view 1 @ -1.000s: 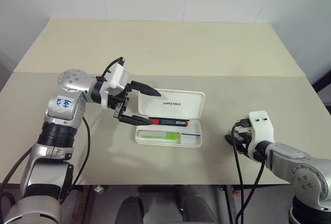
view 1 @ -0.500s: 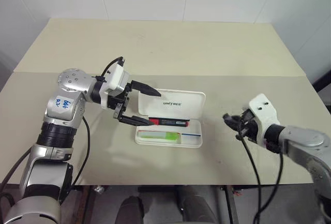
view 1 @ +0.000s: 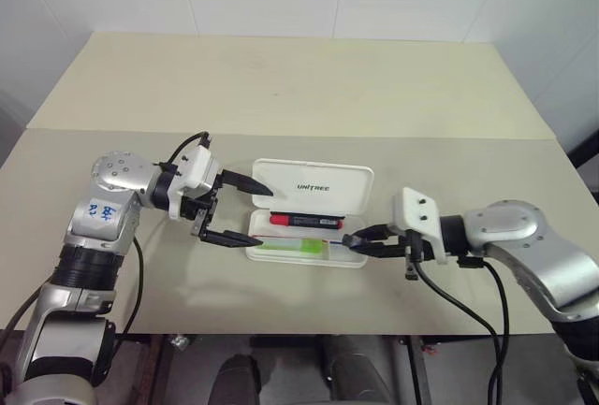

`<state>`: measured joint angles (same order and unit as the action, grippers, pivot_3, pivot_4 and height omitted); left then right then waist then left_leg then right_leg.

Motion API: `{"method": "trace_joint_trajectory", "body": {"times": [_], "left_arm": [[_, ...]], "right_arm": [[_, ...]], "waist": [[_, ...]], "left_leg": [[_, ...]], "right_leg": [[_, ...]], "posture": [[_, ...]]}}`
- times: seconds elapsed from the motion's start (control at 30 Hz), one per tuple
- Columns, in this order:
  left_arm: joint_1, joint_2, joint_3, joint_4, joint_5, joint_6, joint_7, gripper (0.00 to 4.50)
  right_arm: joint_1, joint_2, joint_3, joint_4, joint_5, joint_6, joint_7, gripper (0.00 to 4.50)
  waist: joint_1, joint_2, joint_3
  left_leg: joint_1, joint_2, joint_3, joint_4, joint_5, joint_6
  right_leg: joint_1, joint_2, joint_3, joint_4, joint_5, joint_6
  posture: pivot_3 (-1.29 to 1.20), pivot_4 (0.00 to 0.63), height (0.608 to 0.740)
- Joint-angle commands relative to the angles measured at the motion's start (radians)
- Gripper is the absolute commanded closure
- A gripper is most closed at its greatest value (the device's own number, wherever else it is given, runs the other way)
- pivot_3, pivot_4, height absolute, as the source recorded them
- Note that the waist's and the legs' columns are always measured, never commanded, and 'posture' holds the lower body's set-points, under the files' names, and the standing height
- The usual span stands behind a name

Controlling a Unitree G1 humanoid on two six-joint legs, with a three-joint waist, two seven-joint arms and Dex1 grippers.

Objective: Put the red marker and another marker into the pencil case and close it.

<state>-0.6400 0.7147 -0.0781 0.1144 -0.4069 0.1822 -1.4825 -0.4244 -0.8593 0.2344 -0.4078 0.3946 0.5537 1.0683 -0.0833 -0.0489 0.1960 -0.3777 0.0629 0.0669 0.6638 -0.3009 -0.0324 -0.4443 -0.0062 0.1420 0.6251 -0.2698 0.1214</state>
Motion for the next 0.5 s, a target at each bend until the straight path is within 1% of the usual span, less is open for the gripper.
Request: {"method": "trace_joint_trajectory", "body": {"times": [0.03, 0.27, 0.43, 0.5], "left_arm": [[0.026, 0.017, 0.028, -0.084, -0.02, 0.023, 0.027, 0.0], [0.043, 0.023, 0.039, -0.123, -0.027, 0.053, 0.057, 0.0], [0.039, 0.026, 0.046, -0.124, -0.021, 0.057, 0.06, 0.0], [0.036, 0.026, 0.047, -0.122, -0.02, 0.058, 0.061, 0.0]], "right_arm": [[-0.032, 0.02, 0.039, 0.057, -0.049, -0.063, 0.043, 4.13], [-0.044, 0.048, 0.067, 0.111, -0.08, -0.081, 0.088, 4.13], [-0.043, 0.079, 0.071, 0.136, -0.102, -0.095, 0.082, 4.13], [-0.053, 0.102, 0.064, 0.151, -0.106, -0.098, 0.076, 3.38]], "waist": [[0.0, 0.0, 0.0], [0.0, 0.0, 0.0], [-0.001, 0.0, 0.0], [-0.001, 0.0, 0.0]], "left_leg": [[0.0, 0.0, 0.0, 0.0, 0.0, 0.0], [0.0, 0.0, 0.0, 0.0, 0.0, 0.0], [0.001, 0.0, 0.0, 0.001, 0.0, 0.0], [0.001, 0.0, 0.0, 0.001, 0.0, 0.0]], "right_leg": [[0.0, 0.0, 0.0, 0.0, 0.0, 0.0], [0.0, 0.0, 0.0, 0.001, 0.0, 0.0], [0.0, 0.0, 0.0, 0.002, 0.0, 0.0], [0.0, 0.0, 0.0, 0.002, 0.0, 0.0]], "posture": [[0.0, 0.15, 0.74], [0.0, 0.15, 0.74], [0.0, 0.15, 0.74], [0.0, 0.15, 0.74]]}}
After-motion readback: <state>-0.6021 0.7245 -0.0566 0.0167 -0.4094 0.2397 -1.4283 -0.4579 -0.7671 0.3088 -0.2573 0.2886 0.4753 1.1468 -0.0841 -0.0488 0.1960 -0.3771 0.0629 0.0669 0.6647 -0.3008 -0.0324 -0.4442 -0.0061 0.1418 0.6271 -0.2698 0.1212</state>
